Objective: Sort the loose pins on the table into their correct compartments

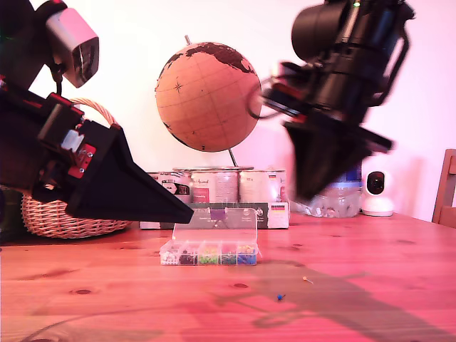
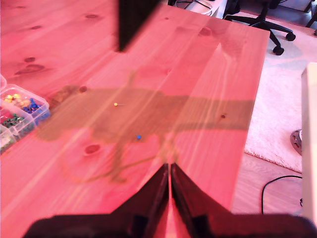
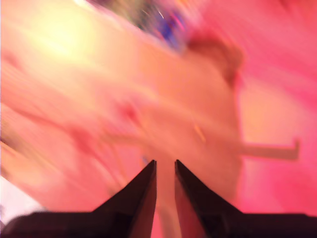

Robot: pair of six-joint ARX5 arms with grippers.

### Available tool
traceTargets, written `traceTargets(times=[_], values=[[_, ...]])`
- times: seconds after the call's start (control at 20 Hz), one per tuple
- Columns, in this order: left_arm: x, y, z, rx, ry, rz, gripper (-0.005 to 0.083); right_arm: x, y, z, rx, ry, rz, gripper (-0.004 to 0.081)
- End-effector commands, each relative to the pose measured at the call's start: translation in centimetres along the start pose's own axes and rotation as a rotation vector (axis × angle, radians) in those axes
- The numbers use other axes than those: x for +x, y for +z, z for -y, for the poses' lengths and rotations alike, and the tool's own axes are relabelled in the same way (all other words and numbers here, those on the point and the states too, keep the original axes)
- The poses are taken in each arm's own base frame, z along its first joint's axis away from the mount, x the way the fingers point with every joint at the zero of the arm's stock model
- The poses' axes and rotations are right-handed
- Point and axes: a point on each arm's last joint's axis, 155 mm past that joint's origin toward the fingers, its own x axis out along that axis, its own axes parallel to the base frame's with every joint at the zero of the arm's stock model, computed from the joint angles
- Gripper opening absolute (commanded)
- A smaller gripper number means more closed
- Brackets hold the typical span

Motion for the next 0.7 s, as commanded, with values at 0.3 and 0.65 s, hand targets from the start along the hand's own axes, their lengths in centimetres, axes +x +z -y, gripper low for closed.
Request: traceTargets(times=[0.3, 0.65], values=[[0.0, -0.1, 0.0, -0.015, -0.002, -0.002, -0.0021, 0.1, 0.8, 0.2, -0.06, -0.019, 0.019, 0.0093], [0.0, -0.2, 0.0, -0.016, -0.002, -0.003, -0.0021, 2.5, -2.1, 1.0, -0.025, -0.035, -0.12, 0.0115]])
